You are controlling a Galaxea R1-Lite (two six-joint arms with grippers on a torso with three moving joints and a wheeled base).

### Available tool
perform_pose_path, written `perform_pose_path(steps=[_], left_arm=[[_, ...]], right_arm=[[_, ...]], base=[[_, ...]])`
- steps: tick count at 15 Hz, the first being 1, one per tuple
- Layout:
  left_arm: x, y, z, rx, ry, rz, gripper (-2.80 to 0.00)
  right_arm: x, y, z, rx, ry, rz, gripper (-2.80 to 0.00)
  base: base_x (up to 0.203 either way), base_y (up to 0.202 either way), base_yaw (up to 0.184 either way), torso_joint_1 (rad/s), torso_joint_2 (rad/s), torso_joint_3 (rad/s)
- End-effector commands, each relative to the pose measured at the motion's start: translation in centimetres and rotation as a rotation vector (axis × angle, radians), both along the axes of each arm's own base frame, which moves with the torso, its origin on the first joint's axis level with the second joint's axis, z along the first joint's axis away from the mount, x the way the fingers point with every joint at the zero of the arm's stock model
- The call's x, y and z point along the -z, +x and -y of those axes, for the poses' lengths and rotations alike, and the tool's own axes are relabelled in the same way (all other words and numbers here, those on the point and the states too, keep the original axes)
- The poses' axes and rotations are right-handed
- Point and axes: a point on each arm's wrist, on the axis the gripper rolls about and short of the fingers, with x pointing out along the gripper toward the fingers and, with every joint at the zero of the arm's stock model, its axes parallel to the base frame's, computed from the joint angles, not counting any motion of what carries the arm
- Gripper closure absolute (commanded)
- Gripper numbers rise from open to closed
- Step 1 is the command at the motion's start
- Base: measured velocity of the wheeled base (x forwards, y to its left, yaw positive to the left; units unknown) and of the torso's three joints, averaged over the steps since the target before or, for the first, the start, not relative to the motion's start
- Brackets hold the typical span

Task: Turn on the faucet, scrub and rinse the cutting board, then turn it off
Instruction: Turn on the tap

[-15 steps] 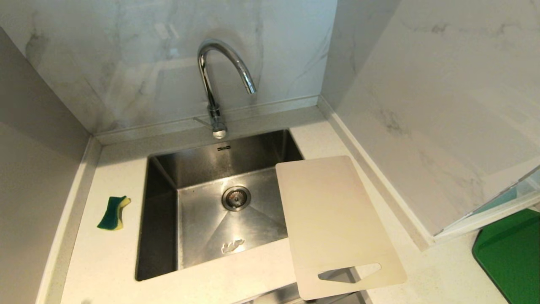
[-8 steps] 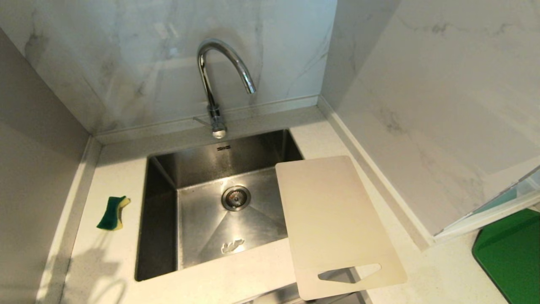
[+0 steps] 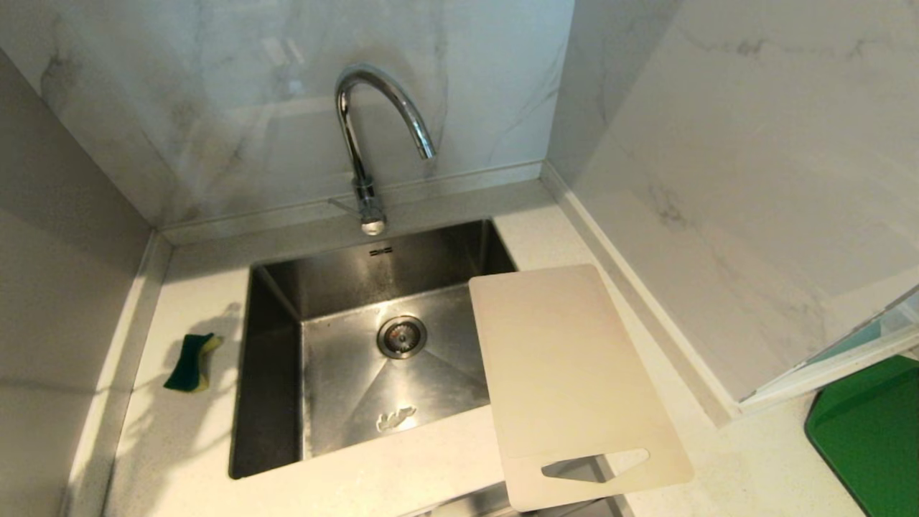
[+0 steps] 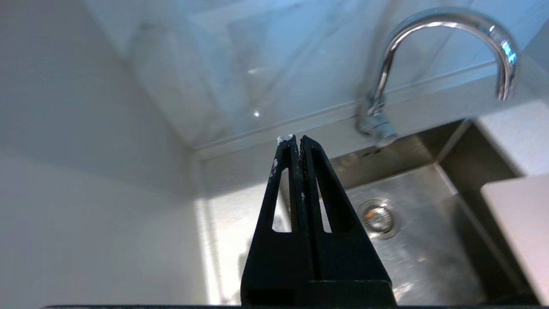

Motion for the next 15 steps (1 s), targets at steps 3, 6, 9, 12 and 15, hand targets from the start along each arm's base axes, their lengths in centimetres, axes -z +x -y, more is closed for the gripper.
perform_pose_path(steps=[3, 6, 9, 12, 15], left_arm=[[0.3, 8.8, 6.3, -0.069, -0.036, -0.092, 0.00], [1.8, 13.4, 8.8, -0.119, -0.062, -0.133, 0.00], [4.3, 18.0, 11.1, -0.172, -0.106, -0.175, 0.00], [7.4, 22.0, 13.0, -0.187, -0.194, -0.179, 0.00], [10.0, 25.0, 14.6, -0.175, -0.246, -0.151, 0.00]], right_arm=[[0.0, 0.0, 0.0, 0.000, 0.000, -0.001, 0.00], [0.0, 0.0, 0.0, 0.000, 0.000, -0.001, 0.00], [0.0, 0.0, 0.0, -0.002, 0.000, -0.002, 0.00], [0.0, 0.0, 0.0, -0.001, 0.000, -0.002, 0.00], [0.0, 0.0, 0.0, -0.001, -0.001, -0.002, 0.00]], base=[[0.000, 0.000, 0.000, 0.000, 0.00, 0.000], [0.000, 0.000, 0.000, 0.000, 0.00, 0.000], [0.000, 0.000, 0.000, 0.000, 0.00, 0.000], [0.000, 0.000, 0.000, 0.000, 0.00, 0.000], [0.000, 0.000, 0.000, 0.000, 0.00, 0.000]])
